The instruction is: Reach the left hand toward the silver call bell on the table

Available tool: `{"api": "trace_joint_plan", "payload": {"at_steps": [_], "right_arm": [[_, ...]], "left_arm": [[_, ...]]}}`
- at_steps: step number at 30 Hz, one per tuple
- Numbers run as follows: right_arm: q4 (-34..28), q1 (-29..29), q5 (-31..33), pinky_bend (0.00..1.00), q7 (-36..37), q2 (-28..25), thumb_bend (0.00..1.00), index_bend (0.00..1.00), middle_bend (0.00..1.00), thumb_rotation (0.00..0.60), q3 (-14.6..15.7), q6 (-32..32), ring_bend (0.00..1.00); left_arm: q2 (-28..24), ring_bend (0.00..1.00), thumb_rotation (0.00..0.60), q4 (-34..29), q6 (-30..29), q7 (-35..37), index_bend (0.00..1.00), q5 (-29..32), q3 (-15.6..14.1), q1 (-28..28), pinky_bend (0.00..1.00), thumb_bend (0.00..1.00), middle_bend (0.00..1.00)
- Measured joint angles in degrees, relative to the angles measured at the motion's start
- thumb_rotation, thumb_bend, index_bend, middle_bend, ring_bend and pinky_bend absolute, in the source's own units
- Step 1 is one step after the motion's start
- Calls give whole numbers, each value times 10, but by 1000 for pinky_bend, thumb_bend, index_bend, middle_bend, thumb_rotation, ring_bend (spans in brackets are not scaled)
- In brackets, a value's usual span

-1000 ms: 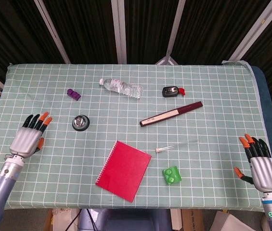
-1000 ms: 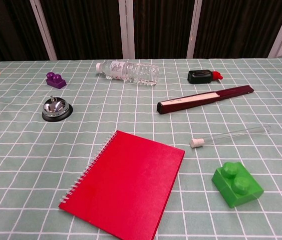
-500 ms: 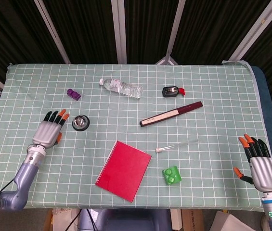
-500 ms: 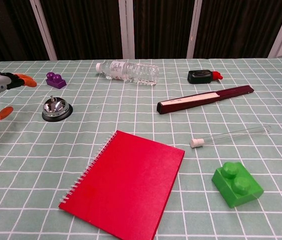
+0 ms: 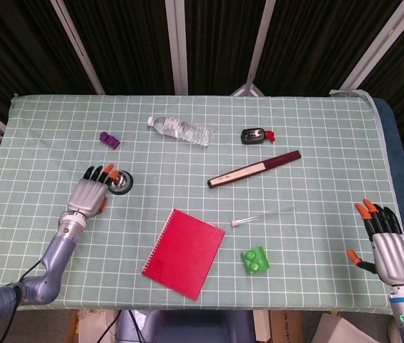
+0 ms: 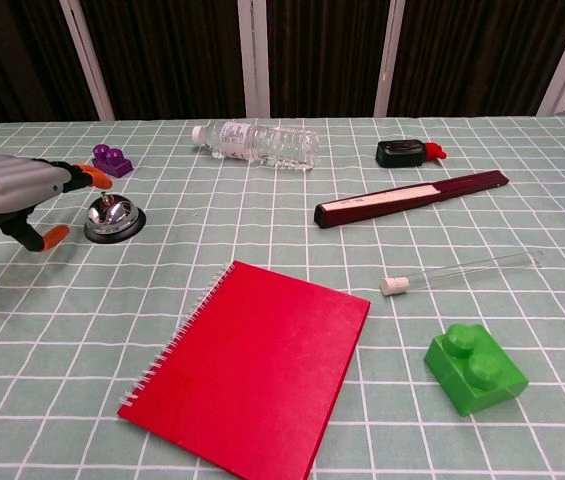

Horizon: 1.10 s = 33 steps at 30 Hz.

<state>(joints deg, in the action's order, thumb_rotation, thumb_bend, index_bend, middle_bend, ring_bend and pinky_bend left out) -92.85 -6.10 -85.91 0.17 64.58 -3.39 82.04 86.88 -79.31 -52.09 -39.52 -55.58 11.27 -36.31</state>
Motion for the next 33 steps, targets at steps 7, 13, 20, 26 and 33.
{"api": "trace_joint_plan", "payload": {"at_steps": [7,13,20,26,33], "right_arm": [[-2,0,1,0,9,0,289,0,0,600,-1,1,0],[-1,0,-2,0,10,1,287,0,0,600,-1,3,0],[-2,0,0,0,13,0,288,0,0,600,-1,2,0],[-1,0,0,0,15,-1,288,0,0,600,-1,1,0],[-1,0,-2,0,12,-1,289,0,0,600,0,2,0]], "left_arm": [[-2,0,600,2,4,-28,0,44,-19,-3,0,706,0],[-7,0,600,-6,-13,-19,0,43,-18,-5,0,701,0],[-16,0,600,-32,-56,40,0,-18,4,-6,0,494,0],[-47,0,600,-82,-116,93,0,-75,19,8,0,220,0],[-116,0,600,-194,-185,106,0,-95,-20,82,0,162,0]]}}
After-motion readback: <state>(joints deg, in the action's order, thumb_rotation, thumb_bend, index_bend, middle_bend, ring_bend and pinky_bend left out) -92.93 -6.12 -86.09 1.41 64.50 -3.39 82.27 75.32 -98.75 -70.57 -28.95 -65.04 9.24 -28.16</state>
